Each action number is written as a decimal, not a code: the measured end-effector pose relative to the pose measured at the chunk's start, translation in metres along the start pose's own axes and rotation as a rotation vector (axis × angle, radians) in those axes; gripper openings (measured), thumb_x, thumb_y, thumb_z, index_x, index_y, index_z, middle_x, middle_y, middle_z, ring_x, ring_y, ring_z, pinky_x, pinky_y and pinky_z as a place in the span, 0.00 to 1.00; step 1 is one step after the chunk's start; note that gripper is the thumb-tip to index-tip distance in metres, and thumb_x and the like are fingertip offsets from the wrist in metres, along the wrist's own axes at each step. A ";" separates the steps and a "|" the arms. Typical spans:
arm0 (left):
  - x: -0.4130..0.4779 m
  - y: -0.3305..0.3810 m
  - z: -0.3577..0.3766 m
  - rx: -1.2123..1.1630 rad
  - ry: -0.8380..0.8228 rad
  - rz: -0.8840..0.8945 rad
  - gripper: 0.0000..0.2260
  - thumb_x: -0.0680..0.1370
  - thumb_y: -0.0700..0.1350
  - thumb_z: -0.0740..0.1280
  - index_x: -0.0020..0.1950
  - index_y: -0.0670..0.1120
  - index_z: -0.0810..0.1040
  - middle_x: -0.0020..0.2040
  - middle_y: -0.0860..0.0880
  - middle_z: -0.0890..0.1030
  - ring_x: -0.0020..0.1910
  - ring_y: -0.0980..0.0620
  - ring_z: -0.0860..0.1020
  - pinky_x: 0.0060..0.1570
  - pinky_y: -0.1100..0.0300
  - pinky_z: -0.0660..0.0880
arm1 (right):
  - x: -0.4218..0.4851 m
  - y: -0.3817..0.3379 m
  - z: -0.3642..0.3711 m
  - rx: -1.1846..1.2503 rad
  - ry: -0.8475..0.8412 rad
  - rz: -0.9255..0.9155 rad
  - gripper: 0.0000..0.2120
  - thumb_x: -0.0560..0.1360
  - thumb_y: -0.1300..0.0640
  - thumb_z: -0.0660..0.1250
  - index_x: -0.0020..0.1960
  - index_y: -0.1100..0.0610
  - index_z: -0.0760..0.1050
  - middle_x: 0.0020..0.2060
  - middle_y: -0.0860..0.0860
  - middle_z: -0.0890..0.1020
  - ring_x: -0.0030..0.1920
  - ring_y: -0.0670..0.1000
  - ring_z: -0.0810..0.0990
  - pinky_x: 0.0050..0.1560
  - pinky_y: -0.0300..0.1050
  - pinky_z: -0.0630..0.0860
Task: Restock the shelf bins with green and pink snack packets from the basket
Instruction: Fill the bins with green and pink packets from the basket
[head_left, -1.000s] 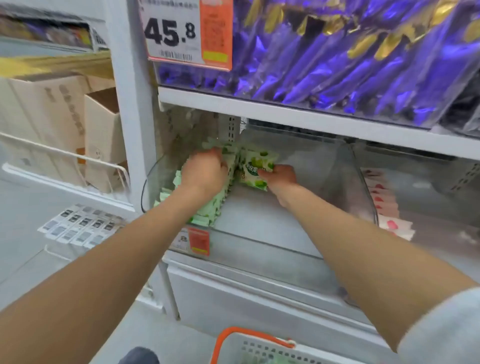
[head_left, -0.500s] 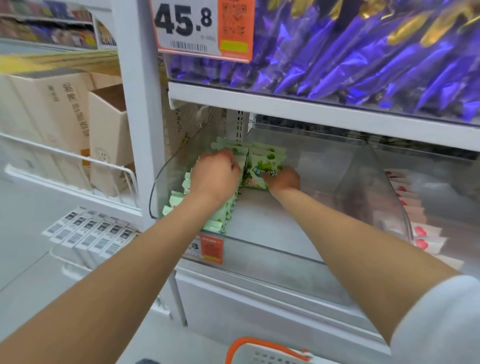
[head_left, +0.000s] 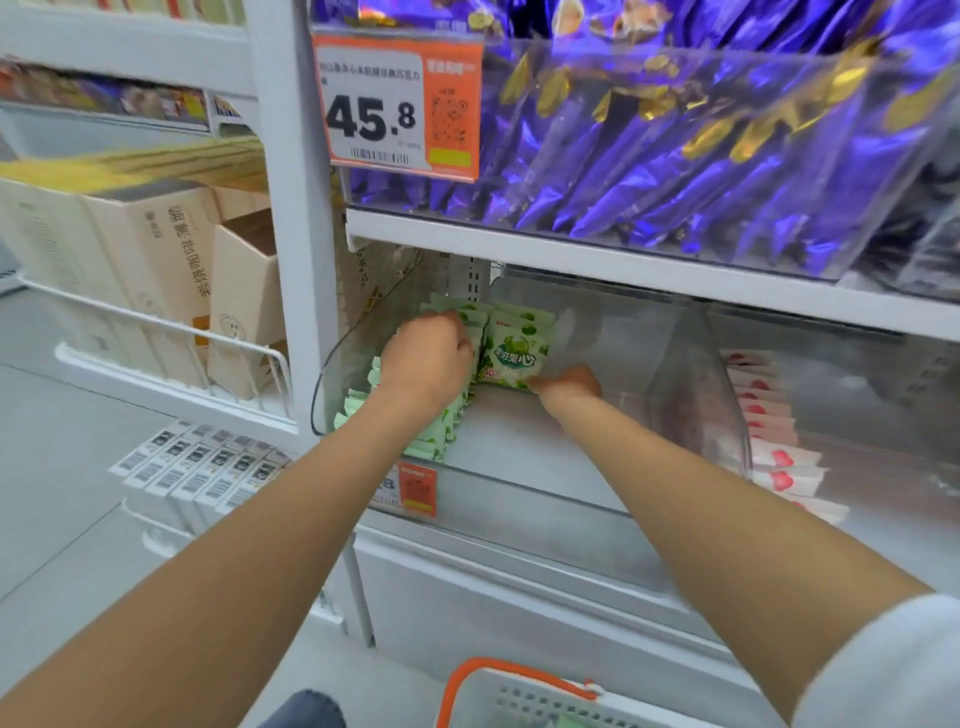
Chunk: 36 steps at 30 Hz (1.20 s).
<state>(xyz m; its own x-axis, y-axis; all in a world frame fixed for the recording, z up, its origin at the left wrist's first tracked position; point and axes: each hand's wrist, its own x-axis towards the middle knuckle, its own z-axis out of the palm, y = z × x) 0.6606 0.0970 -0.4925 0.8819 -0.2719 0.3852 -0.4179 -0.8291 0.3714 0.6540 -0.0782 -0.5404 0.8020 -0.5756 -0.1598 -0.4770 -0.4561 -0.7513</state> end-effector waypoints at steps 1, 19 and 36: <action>-0.005 0.005 -0.006 0.022 0.003 0.012 0.10 0.79 0.43 0.61 0.56 0.41 0.78 0.51 0.41 0.79 0.49 0.39 0.78 0.47 0.48 0.77 | -0.010 0.002 -0.007 -0.024 -0.018 -0.028 0.18 0.74 0.48 0.71 0.55 0.60 0.75 0.51 0.58 0.79 0.53 0.58 0.79 0.47 0.44 0.73; -0.243 0.052 0.036 0.005 -0.671 -0.113 0.03 0.75 0.48 0.65 0.43 0.50 0.74 0.52 0.47 0.80 0.52 0.46 0.77 0.50 0.56 0.74 | -0.233 0.198 -0.059 -0.436 -0.137 -0.510 0.06 0.76 0.59 0.61 0.46 0.55 0.78 0.43 0.51 0.81 0.45 0.55 0.80 0.42 0.46 0.74; -0.312 0.020 0.096 -0.005 -0.943 -0.098 0.06 0.79 0.41 0.64 0.53 0.42 0.80 0.46 0.52 0.74 0.46 0.55 0.73 0.49 0.63 0.70 | -0.285 0.338 0.060 -0.597 -0.754 -0.168 0.17 0.77 0.64 0.62 0.66 0.60 0.69 0.60 0.58 0.74 0.61 0.59 0.74 0.58 0.50 0.74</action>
<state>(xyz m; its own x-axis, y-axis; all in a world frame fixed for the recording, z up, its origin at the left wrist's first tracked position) 0.3982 0.1189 -0.6863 0.7252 -0.4852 -0.4886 -0.3313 -0.8679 0.3701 0.2859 -0.0275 -0.7868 0.7966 0.0186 -0.6043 -0.2726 -0.8810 -0.3865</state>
